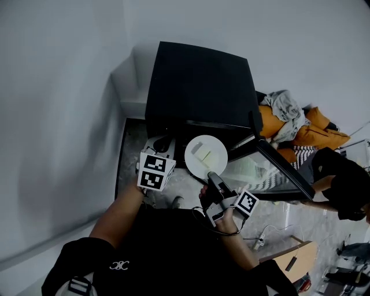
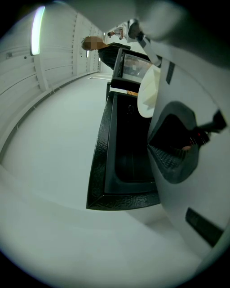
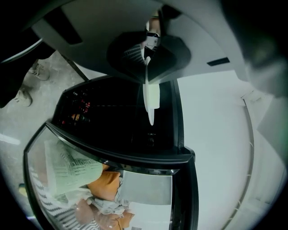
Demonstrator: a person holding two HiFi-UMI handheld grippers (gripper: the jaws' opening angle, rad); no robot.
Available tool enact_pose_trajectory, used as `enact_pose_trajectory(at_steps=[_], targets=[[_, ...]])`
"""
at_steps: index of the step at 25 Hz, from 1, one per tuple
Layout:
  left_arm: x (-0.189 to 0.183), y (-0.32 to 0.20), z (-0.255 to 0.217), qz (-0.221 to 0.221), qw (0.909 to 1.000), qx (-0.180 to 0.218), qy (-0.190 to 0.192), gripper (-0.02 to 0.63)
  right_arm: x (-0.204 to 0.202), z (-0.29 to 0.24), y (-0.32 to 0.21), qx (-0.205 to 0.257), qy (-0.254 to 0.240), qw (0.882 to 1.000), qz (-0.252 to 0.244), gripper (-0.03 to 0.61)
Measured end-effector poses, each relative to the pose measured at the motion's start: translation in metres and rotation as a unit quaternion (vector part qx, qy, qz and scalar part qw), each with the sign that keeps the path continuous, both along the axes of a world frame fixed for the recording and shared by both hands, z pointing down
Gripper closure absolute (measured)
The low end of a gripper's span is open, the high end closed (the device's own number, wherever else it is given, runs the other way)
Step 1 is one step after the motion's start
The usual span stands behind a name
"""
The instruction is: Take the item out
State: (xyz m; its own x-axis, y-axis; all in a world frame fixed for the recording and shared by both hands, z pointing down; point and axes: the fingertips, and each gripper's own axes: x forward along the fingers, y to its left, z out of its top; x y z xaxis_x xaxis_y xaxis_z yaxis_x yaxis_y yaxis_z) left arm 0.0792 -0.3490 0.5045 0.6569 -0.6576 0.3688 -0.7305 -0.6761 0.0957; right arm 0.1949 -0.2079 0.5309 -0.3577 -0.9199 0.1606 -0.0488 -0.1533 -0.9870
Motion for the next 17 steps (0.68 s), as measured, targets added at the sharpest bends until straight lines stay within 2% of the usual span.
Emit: enact_pose_trajectory(at_steps=[17], targets=[[0.0011,0.001,0.0006,0.007,1.0,0.001,-0.007,0.614,-0.0006,-0.0021,-0.0052,0.004,-0.008,1.0,0.004,0.557]])
